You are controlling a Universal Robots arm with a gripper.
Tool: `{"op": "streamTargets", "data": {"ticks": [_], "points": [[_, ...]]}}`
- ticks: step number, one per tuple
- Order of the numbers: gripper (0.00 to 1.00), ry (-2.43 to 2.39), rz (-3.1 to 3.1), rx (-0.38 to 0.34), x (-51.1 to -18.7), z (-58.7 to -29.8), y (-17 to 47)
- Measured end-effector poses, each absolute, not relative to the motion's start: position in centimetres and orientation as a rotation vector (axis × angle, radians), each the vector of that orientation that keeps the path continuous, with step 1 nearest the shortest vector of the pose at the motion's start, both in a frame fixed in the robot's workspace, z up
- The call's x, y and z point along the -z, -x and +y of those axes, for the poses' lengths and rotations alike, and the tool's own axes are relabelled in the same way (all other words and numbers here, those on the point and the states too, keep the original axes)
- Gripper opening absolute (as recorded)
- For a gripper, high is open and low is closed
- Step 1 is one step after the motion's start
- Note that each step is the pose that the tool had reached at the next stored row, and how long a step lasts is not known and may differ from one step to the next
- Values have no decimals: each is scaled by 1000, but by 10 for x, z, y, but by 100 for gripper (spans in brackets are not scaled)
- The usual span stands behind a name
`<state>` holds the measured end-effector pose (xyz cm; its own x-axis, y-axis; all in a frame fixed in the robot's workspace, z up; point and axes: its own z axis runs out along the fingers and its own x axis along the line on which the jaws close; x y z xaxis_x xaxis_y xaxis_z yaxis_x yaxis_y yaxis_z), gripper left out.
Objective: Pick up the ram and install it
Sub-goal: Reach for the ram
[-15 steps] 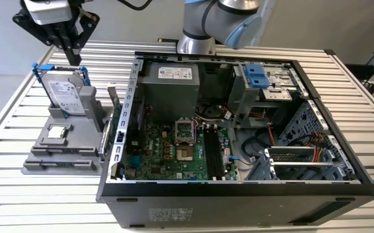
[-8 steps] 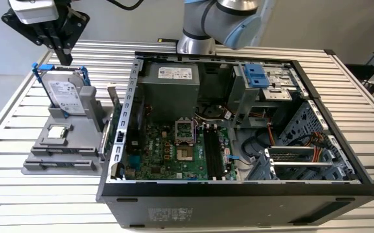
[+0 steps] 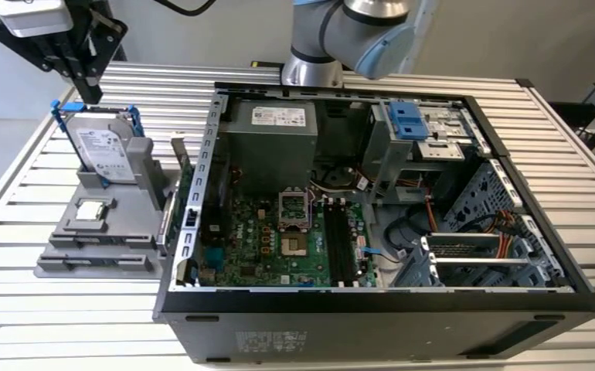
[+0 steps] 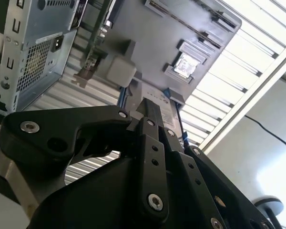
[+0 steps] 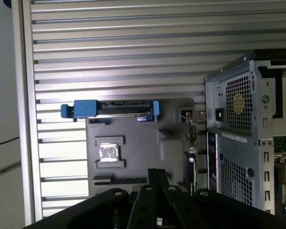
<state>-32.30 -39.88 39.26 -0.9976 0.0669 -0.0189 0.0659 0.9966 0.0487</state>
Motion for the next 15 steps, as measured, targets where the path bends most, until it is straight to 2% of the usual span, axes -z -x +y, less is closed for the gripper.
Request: {"op": "streamTargets", "data": {"ticks": [15], "points": [[0, -101, 3119, -75, -393, -399, 345]]}}
